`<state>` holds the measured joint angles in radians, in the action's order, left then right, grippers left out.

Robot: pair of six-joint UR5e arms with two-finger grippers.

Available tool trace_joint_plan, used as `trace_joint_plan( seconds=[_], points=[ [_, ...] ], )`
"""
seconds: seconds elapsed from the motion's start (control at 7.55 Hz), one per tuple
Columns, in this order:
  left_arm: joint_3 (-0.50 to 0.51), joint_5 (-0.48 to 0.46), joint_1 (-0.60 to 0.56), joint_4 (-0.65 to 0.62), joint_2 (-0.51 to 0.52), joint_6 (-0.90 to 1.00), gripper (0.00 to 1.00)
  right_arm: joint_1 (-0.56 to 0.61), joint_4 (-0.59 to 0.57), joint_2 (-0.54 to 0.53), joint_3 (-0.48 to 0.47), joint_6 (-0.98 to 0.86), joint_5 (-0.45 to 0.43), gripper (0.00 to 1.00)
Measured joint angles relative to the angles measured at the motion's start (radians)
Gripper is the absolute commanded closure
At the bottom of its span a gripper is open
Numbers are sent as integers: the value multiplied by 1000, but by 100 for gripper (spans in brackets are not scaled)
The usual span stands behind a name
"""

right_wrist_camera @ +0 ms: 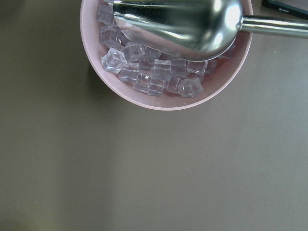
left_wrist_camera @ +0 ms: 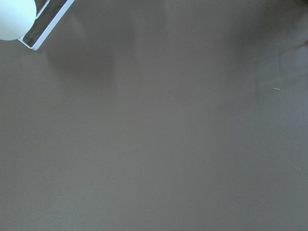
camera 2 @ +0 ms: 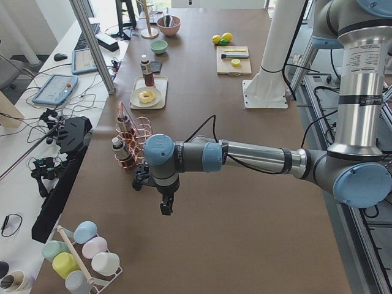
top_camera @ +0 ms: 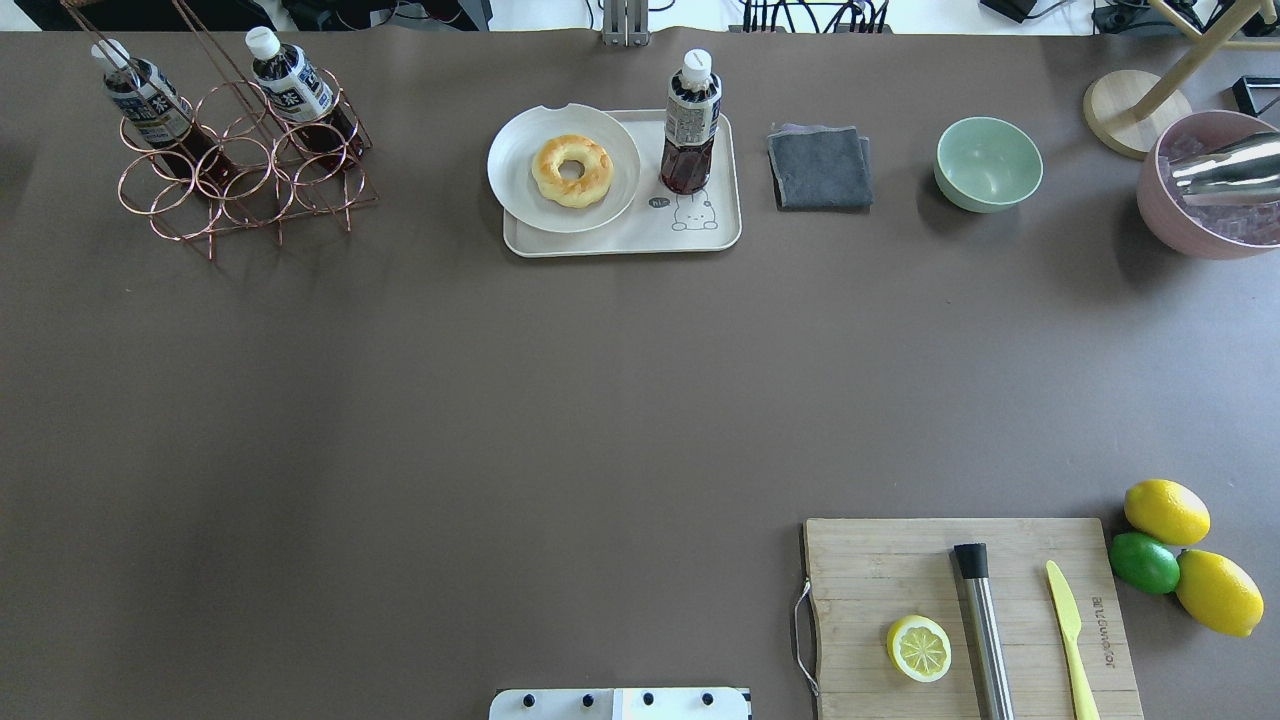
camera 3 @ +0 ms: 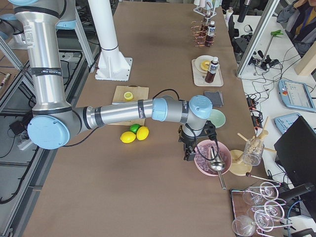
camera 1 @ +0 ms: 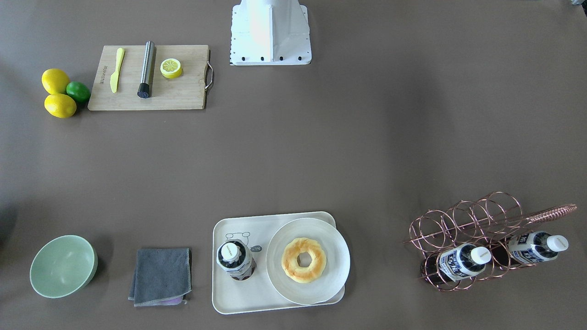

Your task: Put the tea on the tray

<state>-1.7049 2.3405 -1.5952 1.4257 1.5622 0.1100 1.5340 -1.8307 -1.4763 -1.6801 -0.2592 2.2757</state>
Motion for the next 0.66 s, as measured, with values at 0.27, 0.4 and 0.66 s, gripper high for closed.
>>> trace_joint_plan(
  seconds=[0.27, 0.4, 0.66],
  points=[
    [1, -4, 1, 2, 0, 1, 2, 0, 1, 5, -1, 1, -1, 0],
    [2, -4, 2, 3, 0, 1, 2, 0, 1, 6, -1, 1, -1, 0],
    [3, -4, 4, 4, 0, 1, 2, -1, 1, 9, -1, 1, -12, 0]
  ],
)
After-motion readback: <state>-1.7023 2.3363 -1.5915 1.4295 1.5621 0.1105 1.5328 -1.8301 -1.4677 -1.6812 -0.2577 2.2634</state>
